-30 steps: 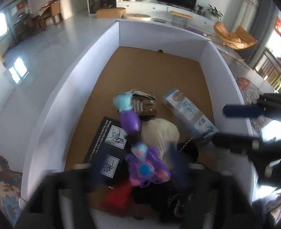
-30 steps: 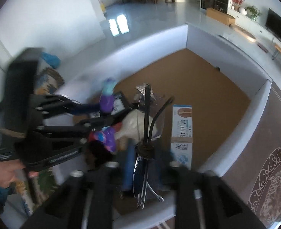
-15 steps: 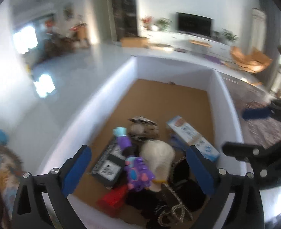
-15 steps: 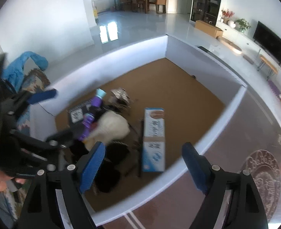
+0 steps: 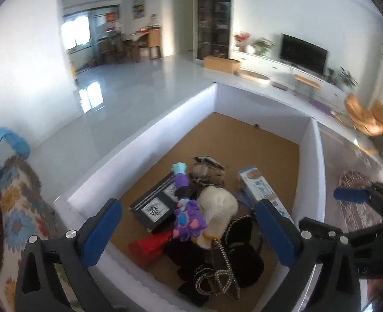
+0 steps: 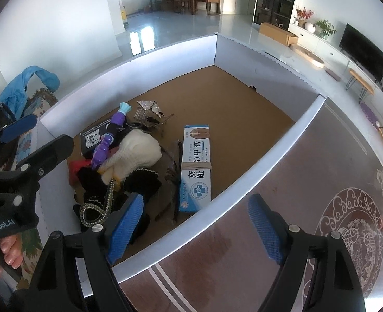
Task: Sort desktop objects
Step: 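Open both tools to drop the wand and glasses into the bin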
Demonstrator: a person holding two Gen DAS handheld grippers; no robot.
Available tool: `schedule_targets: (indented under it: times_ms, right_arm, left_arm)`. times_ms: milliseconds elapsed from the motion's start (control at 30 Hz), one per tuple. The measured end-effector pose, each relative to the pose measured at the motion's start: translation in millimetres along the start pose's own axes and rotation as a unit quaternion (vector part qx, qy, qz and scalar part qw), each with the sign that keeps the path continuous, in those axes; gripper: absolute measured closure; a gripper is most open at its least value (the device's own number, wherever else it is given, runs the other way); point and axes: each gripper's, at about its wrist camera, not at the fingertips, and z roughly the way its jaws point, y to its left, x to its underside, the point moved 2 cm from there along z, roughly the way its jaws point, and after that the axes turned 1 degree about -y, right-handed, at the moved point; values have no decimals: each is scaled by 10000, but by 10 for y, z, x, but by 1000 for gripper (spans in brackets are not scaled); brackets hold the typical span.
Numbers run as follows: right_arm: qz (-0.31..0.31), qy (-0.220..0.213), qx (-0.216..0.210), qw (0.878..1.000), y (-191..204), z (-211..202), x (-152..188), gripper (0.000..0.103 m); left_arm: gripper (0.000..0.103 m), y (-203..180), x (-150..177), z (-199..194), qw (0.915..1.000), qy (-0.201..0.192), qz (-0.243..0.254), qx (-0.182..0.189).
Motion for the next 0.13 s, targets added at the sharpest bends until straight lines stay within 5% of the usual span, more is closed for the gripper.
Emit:
schedule_targets:
  times_ms: [133]
  right_arm:
    - [-9, -28, -42, 10000, 38, -8, -43, 20]
  left_arm:
    - [0, 57, 25, -73, 9997, -168, -159, 58]
